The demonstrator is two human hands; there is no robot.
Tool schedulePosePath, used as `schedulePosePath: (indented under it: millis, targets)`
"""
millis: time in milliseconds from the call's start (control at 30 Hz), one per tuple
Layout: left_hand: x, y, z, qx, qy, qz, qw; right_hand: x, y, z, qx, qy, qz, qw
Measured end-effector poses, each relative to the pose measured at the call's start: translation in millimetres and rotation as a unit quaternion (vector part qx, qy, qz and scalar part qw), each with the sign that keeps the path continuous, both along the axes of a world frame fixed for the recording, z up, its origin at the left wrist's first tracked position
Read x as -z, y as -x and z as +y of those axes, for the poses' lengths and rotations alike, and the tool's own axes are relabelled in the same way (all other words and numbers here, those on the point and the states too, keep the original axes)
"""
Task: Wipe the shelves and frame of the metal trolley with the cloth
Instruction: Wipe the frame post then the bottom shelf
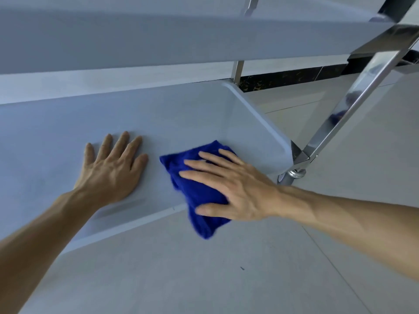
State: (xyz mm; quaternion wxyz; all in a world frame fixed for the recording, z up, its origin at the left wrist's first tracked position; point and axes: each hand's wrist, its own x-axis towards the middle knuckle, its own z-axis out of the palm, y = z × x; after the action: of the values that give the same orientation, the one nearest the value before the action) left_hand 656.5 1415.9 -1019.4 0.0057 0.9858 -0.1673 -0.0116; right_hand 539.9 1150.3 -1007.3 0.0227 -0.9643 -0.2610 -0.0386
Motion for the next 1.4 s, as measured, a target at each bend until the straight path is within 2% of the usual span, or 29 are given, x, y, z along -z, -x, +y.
schedulePosePath:
  millis: [67, 233, 333, 400, 533, 700, 767, 867, 967, 1033, 1100, 1267, 1333, 1400]
  targets:
    - [0, 1, 0, -0.006, 0.013, 0.008, 1.0, -7, 6, -44, -0.001, 0.014, -0.001, 1.0]
    - [6, -1, -2, -0.001, 0.01, -0.004, 1.0, -14, 9, -121, 0.132, -0.019, 0.04, 0.99]
    - [9, -6, -3, 0.001, 0.015, -0.005, 1.0, -7, -17, -113, 0.292, -0.083, 0.032, 0.952]
    - [10, -8, -6, 0.0, 0.018, -0.005, 1.0, -10, -45, -108, 0.382, -0.085, 0.046, 0.919]
    - [5, -10, -11, -0.012, 0.027, 0.006, 1.0, -19, -82, -108, 0.463, -0.101, 0.073, 0.878]
    - [-10, -9, -17, -0.013, 0.063, -0.054, 0.996, -12, -66, -101, 0.452, -0.035, 0.067, 0.889]
    - [-17, -18, -27, -0.027, 0.063, -0.05, 0.996, -11, -51, -98, 0.444, -0.007, 0.068, 0.894]
    - [-10, -20, -41, -0.019, 0.064, -0.026, 0.997, -7, -31, -87, 0.465, -0.03, 0.053, 0.883]
    - [6, -14, -37, -0.014, 0.034, -0.021, 0.999, 5, -10, -85, 0.412, 0.033, 0.018, 0.911]
    - [9, -12, -30, -0.01, 0.02, -0.022, 0.999, 2, -8, -90, 0.401, 0.007, 0.022, 0.916]
    - [7, -10, -28, -0.011, 0.014, -0.023, 1.0, -2, -29, -95, 0.4, -0.047, 0.022, 0.915]
    - [6, -7, -31, -0.013, 0.015, -0.021, 1.0, -11, -132, -59, 0.455, -0.072, 0.045, 0.887]
    - [5, -9, -30, -0.016, 0.017, -0.014, 1.0, -6, -148, -26, 0.398, -0.064, 0.053, 0.913]
    - [6, -10, -29, -0.015, 0.016, -0.012, 1.0, -2, -142, 2, 0.297, -0.061, 0.069, 0.95]
